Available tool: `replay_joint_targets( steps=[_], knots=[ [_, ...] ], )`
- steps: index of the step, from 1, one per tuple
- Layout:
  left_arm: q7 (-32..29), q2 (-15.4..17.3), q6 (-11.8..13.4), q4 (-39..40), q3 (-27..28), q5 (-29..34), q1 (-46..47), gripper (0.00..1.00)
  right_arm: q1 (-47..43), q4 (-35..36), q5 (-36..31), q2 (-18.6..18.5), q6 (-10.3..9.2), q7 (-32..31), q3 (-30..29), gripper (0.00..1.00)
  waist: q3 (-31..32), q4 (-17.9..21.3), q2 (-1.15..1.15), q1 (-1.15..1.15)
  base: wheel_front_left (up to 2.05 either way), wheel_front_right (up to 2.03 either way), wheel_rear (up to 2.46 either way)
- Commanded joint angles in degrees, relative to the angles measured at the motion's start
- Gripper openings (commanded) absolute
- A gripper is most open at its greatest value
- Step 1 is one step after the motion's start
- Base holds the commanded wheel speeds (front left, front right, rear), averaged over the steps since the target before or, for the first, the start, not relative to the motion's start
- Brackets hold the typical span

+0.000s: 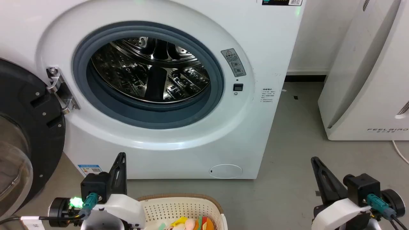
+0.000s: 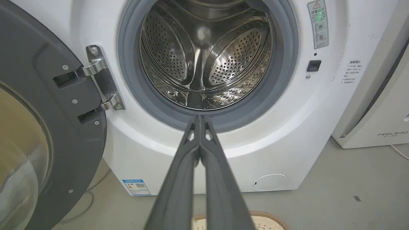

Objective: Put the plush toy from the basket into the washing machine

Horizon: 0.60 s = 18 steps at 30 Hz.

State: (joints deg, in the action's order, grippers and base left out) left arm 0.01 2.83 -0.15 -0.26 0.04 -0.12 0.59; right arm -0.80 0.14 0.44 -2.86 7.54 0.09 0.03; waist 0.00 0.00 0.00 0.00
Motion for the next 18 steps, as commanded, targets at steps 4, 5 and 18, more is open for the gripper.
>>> replay_joint_targets(
  steps=[4,5,18],
  knots=[
    [0.0,0.0,0.1,0.3,0.0,0.1,-0.6,0.00,0.8,-0.1,-0.4,0.0,-0.05,-0.1,0.0,0.00,0.0,0.0,0.00,0.00,0.00,0.00,0.00],
    [0.0,0.0,0.1,0.3,0.0,0.1,-0.6,0.00,0.8,-0.1,-0.4,0.0,-0.05,-0.1,0.0,0.00,0.0,0.0,0.00,0.00,0.00,0.00,0.00],
    [0.0,0.0,0.0,0.0,0.0,0.0,0.0,1.00,0.0,0.0,0.0,0.0,0.00,0.0,0.0,1.00,0.0,0.0,0.00,0.00,0.00,0.00,0.00]
  ],
)
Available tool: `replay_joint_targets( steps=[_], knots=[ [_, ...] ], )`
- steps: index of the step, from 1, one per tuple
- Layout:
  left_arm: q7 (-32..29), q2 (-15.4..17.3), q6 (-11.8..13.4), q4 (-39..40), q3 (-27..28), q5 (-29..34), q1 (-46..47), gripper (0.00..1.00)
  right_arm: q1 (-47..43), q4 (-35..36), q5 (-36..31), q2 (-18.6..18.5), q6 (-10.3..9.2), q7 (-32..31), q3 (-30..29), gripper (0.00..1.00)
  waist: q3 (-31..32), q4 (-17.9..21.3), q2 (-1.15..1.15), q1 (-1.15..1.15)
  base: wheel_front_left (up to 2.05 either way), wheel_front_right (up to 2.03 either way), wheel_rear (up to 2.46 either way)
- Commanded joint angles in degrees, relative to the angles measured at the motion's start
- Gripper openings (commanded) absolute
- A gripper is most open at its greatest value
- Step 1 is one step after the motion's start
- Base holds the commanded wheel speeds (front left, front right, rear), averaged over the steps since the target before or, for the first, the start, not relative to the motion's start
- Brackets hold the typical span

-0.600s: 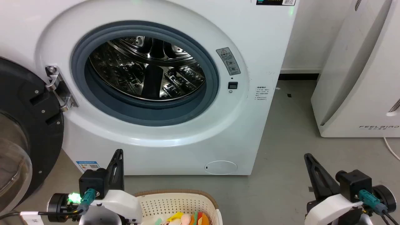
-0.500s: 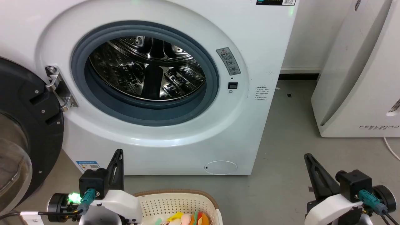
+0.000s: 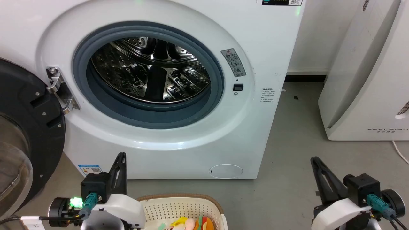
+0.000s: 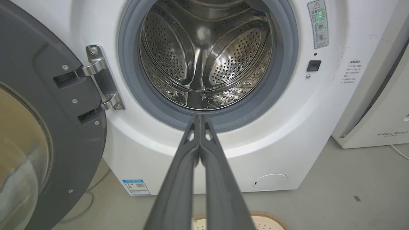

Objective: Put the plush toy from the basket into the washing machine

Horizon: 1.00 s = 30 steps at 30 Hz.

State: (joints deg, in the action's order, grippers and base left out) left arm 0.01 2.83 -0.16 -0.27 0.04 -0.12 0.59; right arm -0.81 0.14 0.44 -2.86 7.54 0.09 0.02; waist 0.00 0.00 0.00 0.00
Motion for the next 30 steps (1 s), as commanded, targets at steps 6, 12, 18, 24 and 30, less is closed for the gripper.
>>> replay_joint_targets(
  steps=[6,12,18,24,30],
  knots=[
    [0.4,0.0,0.5,-0.1,-0.3,-0.1,0.1,1.00,0.0,0.2,0.4,0.0,0.00,0.4,-0.2,1.00,-0.1,0.0,0.00,0.00,0.00,0.00,0.00],
    [1.4,0.0,1.4,-0.7,-1.2,-0.1,0.7,1.00,0.0,1.1,1.3,0.0,-0.01,1.4,-0.5,1.00,-0.6,0.0,0.00,0.00,0.00,0.00,0.00],
    [2.0,0.2,1.5,-2.2,-2.2,0.1,1.8,1.00,0.3,1.6,1.6,0.0,-0.01,2.0,-0.6,1.00,-1.3,0.0,0.00,0.00,0.00,0.00,0.00],
    [2.7,0.4,1.1,-6.1,-3.9,0.4,3.8,1.00,0.9,2.1,2.1,0.0,-0.01,2.7,-0.8,1.00,-2.7,0.4,0.00,0.00,0.00,0.00,0.00],
    [3.4,0.4,0.6,-11.3,-5.4,0.5,6.4,1.00,1.8,2.8,2.9,0.0,-0.01,3.4,-0.9,1.00,-4.7,1.0,0.00,0.00,0.00,0.00,0.00]
  ],
)
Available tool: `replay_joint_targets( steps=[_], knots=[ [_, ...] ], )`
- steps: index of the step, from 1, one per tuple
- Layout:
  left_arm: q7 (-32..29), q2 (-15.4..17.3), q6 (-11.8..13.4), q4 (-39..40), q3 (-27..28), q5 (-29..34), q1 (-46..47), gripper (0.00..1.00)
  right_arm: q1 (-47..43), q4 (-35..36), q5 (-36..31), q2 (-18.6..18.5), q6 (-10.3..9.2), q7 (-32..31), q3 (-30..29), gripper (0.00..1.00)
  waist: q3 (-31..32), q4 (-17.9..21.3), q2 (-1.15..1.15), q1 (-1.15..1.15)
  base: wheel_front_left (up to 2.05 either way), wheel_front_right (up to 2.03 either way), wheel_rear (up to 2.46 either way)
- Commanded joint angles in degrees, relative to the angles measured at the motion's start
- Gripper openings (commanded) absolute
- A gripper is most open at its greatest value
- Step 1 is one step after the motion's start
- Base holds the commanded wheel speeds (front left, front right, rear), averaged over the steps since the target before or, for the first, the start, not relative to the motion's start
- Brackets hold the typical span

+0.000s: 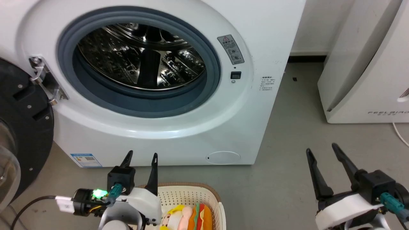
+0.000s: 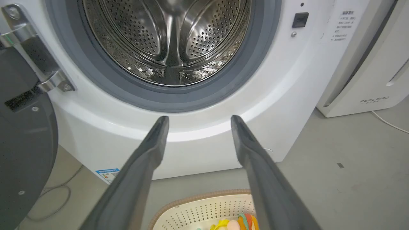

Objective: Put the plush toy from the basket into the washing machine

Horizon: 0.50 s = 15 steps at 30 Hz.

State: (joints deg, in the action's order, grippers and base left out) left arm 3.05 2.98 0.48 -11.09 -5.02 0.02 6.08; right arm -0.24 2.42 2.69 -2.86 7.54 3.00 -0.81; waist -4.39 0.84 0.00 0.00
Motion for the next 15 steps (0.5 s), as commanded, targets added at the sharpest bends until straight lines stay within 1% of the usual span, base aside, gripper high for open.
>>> replay_joint_targets(
  steps=[1,9,15],
  knots=[
    [0.5,0.3,-0.2,-1.4,-0.6,0.4,1.4,1.00,1.4,0.6,0.8,0.0,-0.01,0.6,-0.1,1.00,-0.8,0.3,0.00,0.00,0.00,0.00,0.00],
    [0.7,0.4,-1.3,-10.1,-2.3,0.1,5.4,1.00,3.2,1.6,1.6,0.0,-0.02,1.6,-0.1,1.00,-4.3,1.1,0.00,0.00,0.00,0.00,0.00],
    [-0.1,1.0,-1.9,-14.6,-3.3,-0.3,7.7,1.00,4.7,2.5,2.3,0.0,-0.02,2.3,-0.2,1.00,-7.4,1.9,0.00,0.00,0.00,0.00,0.00]
  ],
)
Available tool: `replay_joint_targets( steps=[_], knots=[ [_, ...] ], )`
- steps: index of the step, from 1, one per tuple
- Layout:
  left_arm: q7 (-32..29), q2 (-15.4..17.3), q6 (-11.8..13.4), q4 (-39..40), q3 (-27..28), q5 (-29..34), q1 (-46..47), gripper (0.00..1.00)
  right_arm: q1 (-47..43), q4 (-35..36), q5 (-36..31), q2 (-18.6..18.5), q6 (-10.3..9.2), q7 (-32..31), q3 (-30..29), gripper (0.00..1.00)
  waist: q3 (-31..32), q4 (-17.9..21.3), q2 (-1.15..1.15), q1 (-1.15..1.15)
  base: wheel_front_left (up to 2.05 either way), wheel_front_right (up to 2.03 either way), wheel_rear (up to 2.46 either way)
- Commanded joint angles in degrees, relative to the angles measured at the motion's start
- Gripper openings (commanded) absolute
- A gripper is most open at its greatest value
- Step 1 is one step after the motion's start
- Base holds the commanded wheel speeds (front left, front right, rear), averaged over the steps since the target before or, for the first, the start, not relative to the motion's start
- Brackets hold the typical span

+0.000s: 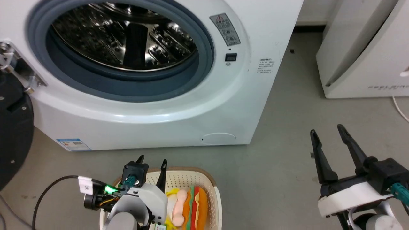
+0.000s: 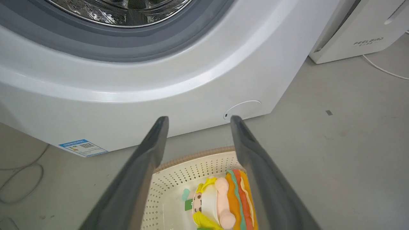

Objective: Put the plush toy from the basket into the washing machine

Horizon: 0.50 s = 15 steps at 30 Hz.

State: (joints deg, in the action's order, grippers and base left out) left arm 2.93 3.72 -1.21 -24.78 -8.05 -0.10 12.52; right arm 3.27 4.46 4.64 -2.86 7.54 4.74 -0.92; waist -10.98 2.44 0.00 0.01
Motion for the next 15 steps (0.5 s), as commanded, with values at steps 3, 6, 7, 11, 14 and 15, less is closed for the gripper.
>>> replay_joint_targets(
  steps=[3,6,7,11,14,15],
  knots=[
    [-0.6,0.5,-0.4,-2.8,-0.9,-0.3,2.4,1.00,1.8,0.9,0.5,0.0,-0.02,0.9,-0.2,1.00,-2.6,0.5,0.00,0.00,0.00,0.00,0.00],
    [-1.6,0.7,-0.5,-4.6,-1.5,-0.5,3.7,1.00,2.6,1.4,0.7,0.0,-0.02,1.3,-0.4,1.00,-4.7,0.7,0.00,0.00,0.00,0.00,0.00],
    [-1.9,0.8,-0.5,-5.2,-1.6,-0.6,4.1,1.00,2.9,1.6,0.7,0.0,-0.02,1.4,-0.4,1.00,-5.4,0.8,0.00,0.00,0.00,0.00,0.00],
    [-2.8,0.9,-0.8,-7.6,-2.2,-1.2,6.0,1.00,4.3,2.5,1.1,0.0,-0.02,1.9,-0.6,1.00,-8.3,1.2,0.00,0.00,0.00,0.00,0.00],
    [-3.3,1.1,-0.9,-9.4,-3.0,-1.2,7.6,1.00,5.3,3.1,1.3,0.0,-0.02,2.2,-0.8,1.00,-10.7,1.4,0.00,0.00,0.00,0.00,0.00],
    [-3.4,1.1,-0.9,-10.0,-3.2,-1.2,8.1,1.00,5.6,3.4,1.4,0.0,-0.03,2.3,-0.9,1.00,-11.5,1.5,0.00,0.00,0.00,0.00,0.00]
  ],
)
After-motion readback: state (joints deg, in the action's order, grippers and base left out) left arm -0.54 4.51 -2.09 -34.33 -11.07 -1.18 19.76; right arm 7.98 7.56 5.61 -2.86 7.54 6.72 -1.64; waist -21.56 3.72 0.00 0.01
